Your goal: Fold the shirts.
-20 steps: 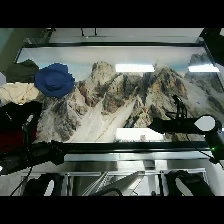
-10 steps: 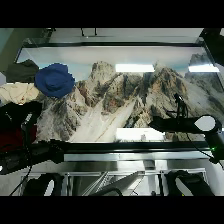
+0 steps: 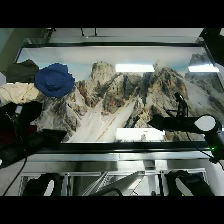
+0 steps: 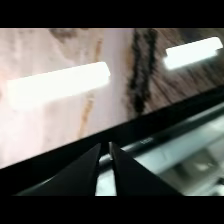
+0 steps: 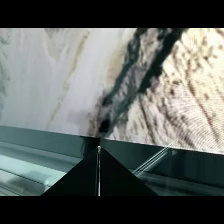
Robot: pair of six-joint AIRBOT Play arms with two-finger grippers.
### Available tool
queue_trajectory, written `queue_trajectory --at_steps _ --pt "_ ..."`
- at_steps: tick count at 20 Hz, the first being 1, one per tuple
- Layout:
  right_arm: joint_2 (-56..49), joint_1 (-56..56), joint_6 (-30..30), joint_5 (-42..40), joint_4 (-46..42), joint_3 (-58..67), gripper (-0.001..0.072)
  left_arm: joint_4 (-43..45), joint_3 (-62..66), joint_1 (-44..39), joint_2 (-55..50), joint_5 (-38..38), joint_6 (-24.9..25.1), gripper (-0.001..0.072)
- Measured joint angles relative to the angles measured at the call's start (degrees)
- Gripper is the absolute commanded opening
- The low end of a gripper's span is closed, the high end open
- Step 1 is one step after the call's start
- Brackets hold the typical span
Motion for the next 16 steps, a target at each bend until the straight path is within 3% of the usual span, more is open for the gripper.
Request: queue_trajectory --at_steps 1,2,5,8,11,16 --pt "-0.2 0.0 0.0 -0.07 0.02 0.0 0.0309 3.93 1.68 1.33 -2.6 1.42 -0.13 0.0697" --pt "-0.44 0.0 0.0 -0.15 0.02 0.0 0.0371 8.0 3.78 3.28 -6.19 2.78 -0.44 0.0697" --pt "-1.53 0.0 -0.15 -0.2 -0.02 0.0 0.037 15.85 10.84 10.29 -20.63 6.16 -2.47 0.0698" --pt "-3.3 0.0 -0.52 -0.68 -0.28 0.0 0.037 17.18 20.0 17.09 -39.43 7.56 -3.74 0.0698" --pt "-5.33 0.0 -0.72 -2.08 -0.35 0.0 0.037 13.77 31.04 20.94 -57.75 7.78 -3.28 0.0697" --pt "-9.86 0.0 -0.87 -4.37 -0.52 0.0 0.0372 0.98 50.53 21.68 -81.48 8.31 1.18 0.0698"
